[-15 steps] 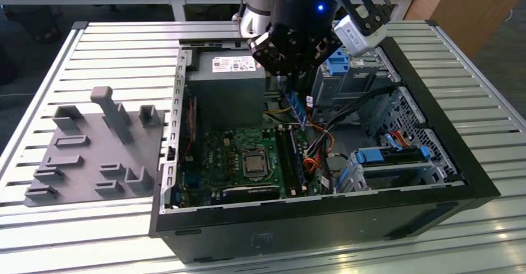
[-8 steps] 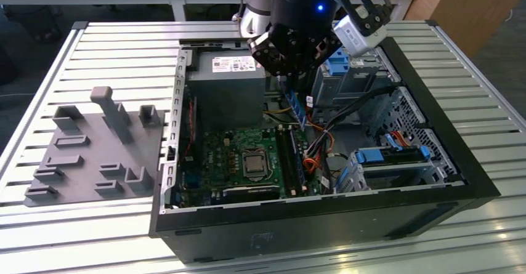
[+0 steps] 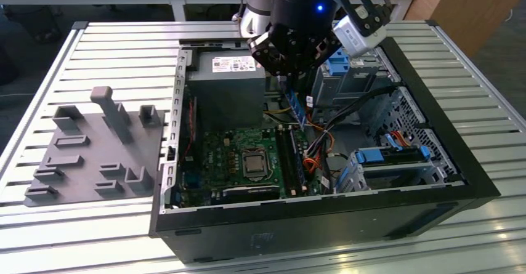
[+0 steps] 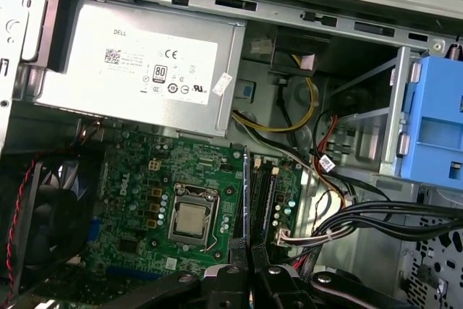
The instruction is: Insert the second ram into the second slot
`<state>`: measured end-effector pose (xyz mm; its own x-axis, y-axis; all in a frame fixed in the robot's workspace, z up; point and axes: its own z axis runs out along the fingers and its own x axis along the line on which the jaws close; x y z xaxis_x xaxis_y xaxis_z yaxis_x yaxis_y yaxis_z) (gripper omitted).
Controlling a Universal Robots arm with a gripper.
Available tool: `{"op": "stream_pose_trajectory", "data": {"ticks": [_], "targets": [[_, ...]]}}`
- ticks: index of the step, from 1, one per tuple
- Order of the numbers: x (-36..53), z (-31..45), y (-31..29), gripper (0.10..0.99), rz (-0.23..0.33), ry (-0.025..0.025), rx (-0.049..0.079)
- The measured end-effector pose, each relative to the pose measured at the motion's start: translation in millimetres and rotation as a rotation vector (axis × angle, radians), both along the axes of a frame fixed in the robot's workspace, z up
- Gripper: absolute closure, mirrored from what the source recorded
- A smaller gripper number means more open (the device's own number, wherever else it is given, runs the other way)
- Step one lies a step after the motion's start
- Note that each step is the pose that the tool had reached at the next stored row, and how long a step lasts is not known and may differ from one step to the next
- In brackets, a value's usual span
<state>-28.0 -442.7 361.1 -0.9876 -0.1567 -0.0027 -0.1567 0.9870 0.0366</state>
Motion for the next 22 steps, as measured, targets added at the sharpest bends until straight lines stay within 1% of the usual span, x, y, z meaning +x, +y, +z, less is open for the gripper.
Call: {"op": "stream_pose_trajectory", "data": {"ticks": [22], "targets": [[0.0, -0.4, 0.0, 0.949, -0.024, 0.0000, 0.000]]}}
